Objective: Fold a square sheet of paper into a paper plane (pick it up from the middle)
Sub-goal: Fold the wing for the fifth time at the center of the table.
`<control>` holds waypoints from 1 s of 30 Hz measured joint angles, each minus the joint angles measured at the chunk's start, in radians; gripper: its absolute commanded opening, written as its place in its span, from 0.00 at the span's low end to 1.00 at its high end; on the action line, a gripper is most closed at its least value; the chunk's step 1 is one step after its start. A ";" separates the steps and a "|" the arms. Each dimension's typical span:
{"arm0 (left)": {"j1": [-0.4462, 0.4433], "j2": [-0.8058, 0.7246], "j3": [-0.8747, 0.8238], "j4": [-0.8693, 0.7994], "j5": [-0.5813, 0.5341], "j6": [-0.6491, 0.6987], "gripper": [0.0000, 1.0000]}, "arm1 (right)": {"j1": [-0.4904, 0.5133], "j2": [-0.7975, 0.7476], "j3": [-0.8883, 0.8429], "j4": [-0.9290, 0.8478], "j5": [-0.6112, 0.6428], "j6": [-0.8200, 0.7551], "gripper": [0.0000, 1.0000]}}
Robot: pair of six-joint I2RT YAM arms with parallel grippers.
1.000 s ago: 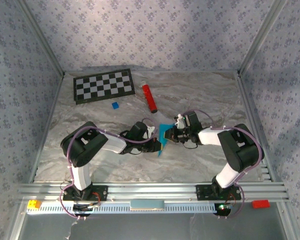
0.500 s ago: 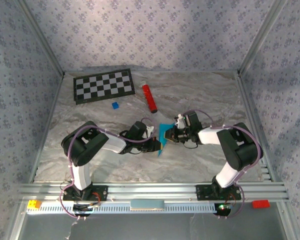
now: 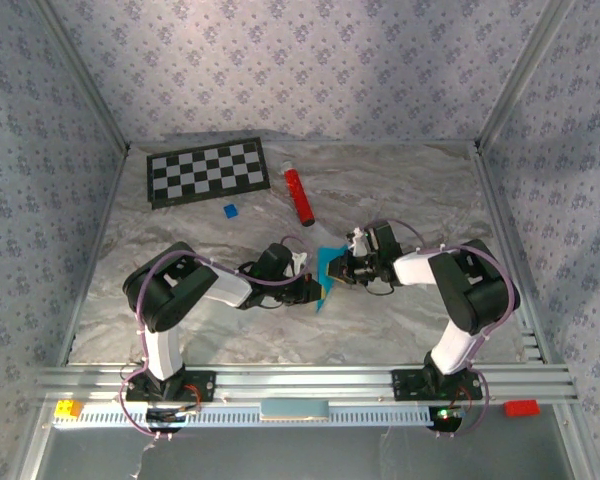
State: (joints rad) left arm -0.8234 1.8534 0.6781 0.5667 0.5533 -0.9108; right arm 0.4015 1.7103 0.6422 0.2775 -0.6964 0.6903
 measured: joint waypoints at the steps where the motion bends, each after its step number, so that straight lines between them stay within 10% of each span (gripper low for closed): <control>1: 0.000 0.000 0.000 0.000 0.000 0.000 0.00 | 0.000 0.002 0.000 0.001 0.000 0.000 0.11; 30: -0.001 -0.016 0.015 -0.061 -0.005 0.035 0.04 | 0.027 0.009 0.034 -0.087 0.081 -0.025 0.10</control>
State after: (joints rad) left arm -0.8246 1.8370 0.6930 0.5056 0.5488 -0.8761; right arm 0.4282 1.7195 0.6762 0.1905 -0.6151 0.6655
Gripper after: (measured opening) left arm 0.048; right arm 0.100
